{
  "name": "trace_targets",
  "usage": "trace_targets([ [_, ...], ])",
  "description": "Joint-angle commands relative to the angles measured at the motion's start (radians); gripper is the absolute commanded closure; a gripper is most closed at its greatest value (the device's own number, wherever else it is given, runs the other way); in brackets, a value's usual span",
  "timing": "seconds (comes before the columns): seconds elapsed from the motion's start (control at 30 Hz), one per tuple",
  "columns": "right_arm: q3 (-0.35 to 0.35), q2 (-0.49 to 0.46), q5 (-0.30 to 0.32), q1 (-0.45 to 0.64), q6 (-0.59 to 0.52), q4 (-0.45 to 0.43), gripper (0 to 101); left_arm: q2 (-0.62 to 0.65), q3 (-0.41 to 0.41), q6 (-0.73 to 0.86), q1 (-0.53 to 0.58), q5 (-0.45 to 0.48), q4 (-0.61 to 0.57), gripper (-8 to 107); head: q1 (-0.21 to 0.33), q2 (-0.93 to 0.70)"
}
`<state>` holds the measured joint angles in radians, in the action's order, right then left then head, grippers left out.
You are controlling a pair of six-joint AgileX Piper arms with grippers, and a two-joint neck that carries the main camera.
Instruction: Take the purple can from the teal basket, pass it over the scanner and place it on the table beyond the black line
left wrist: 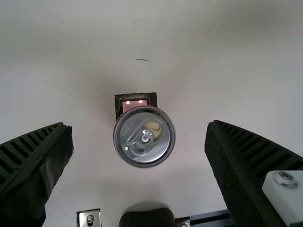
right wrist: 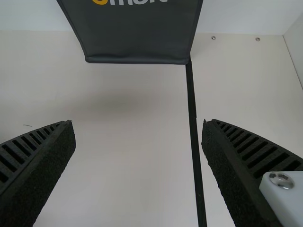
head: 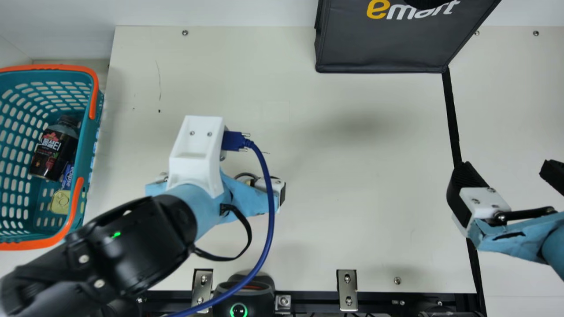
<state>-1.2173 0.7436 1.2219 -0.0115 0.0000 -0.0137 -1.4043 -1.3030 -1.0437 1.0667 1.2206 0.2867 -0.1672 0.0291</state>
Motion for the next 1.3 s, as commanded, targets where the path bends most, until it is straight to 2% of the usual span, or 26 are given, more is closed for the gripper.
trace_targets([
  [0.0, 0.0, 0.0, 0.0, 0.0, 0.0, 0.0, 6, -0.014, 0.004, -0.031, 0.002, -0.001, 0.003, 9, 0.029, -0.002],
  [0.83, 0.0, 0.0, 0.0, 0.0, 0.0, 0.0, 6, -0.141, 0.038, -0.123, -0.006, -0.028, -0.018, 9, 0.029, -0.002],
  [1.27, 0.0, 0.0, 0.0, 0.0, 0.0, 0.0, 6, -0.146, 0.045, -0.122, -0.008, -0.04, -0.028, 96, 0.029, -0.002],
])
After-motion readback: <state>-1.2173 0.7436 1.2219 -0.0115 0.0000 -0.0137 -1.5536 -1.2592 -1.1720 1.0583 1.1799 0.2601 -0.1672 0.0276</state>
